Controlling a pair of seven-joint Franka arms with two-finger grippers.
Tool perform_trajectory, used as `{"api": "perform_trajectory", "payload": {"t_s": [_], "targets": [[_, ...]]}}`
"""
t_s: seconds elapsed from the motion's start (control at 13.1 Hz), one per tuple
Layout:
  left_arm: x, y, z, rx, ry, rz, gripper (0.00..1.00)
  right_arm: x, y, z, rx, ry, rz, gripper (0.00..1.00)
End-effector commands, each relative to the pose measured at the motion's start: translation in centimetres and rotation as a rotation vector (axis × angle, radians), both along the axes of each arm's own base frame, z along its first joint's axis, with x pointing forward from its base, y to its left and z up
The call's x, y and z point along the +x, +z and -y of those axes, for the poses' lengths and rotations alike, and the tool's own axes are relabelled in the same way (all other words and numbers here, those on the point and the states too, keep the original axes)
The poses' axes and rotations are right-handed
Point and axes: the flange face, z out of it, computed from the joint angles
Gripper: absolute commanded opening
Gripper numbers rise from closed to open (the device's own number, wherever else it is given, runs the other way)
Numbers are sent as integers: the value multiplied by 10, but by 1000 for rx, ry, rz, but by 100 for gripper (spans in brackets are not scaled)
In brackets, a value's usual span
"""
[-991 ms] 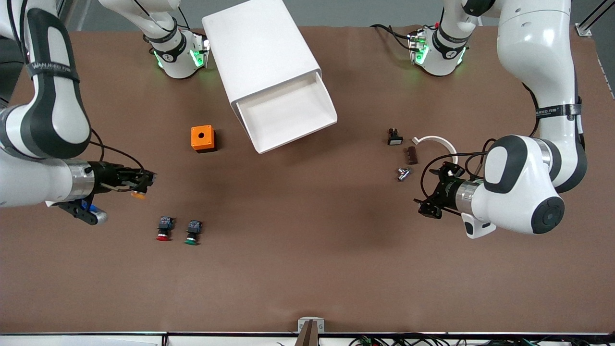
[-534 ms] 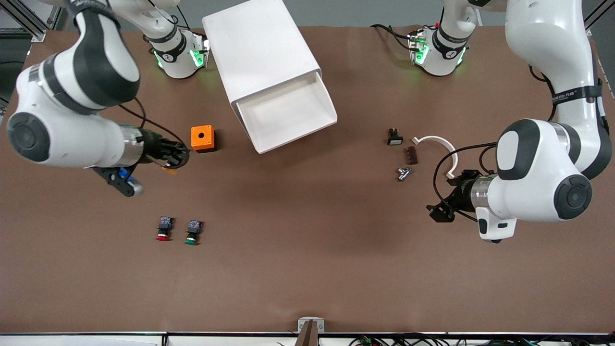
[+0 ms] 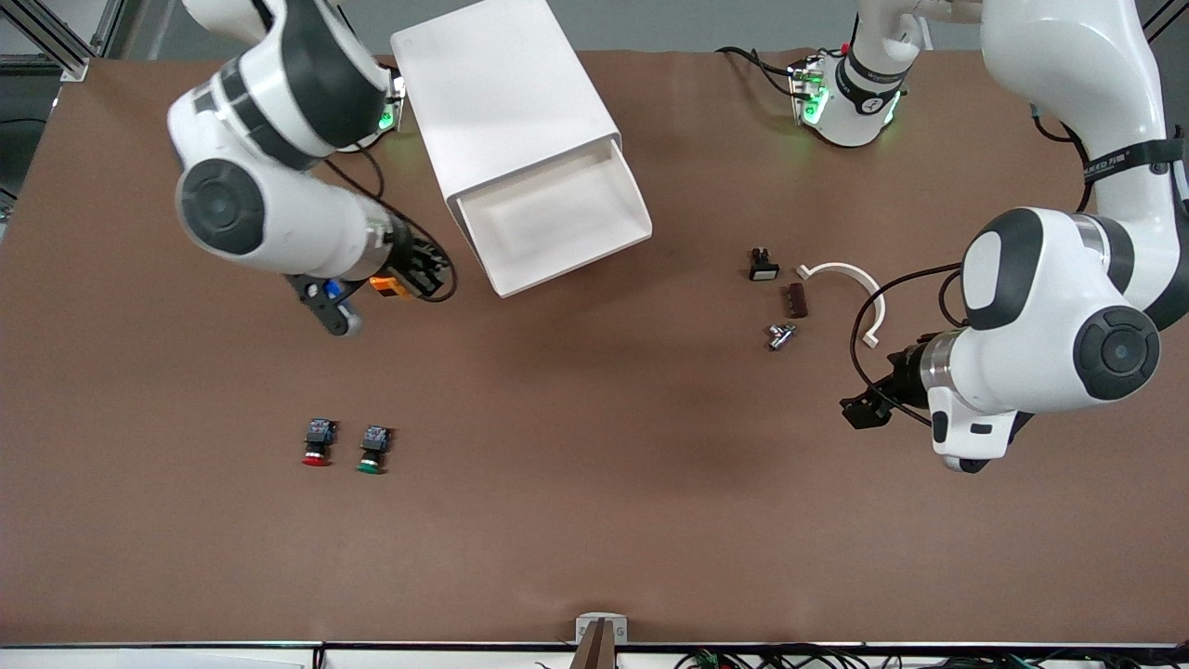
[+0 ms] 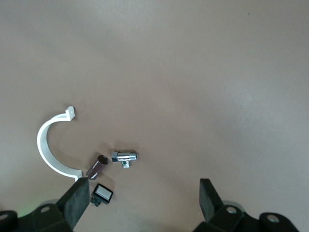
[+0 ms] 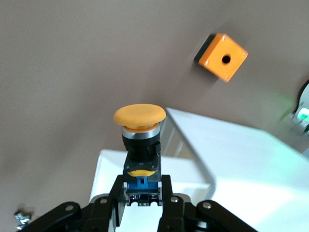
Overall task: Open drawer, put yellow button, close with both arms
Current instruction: 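Carry the yellow button with the right gripper over the open drawer, then release the yellow button into the drawer with the right gripper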
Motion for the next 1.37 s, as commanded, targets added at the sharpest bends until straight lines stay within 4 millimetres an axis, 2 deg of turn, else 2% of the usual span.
{"api": "perform_trajectory", "payload": {"t_s": [0.0, 0.08, 0.23, 0.38, 0.53, 0.61, 0.99, 1.07, 1.14, 1.3], "targets": [[-4, 13, 5, 6, -64, 53, 99, -22, 4, -46, -2, -126, 43, 0], [-3, 13, 3, 2, -75, 68, 99, -27, -1, -60, -5, -159, 52, 0], [-3, 14, 4, -10, -142, 78, 99, -42, -27, -82, -11, -205, 68, 0], [-3, 15, 3, -13, -153, 81, 99, -61, -43, -110, -9, -264, 91, 0], [-3, 15, 3, -20, -154, 82, 99, -74, -59, -127, -1, -323, 112, 0], [-3, 13, 8, -21, -158, 80, 99, -80, -62, -134, -1, -330, 113, 0], [-13, 9, 52, -49, -226, 84, 99, -88, -65, -141, -17, -383, 100, 5], [-15, 6, 61, -57, -239, 88, 99, -88, -65, -141, -19, -384, 99, 14], [-17, 6, 72, -70, -256, 107, 99, -89, -66, -141, -21, -383, 97, 32], [-21, 6, 93, -91, -291, 127, 99, -88, -68, -140, -30, -378, 91, 85]]}}
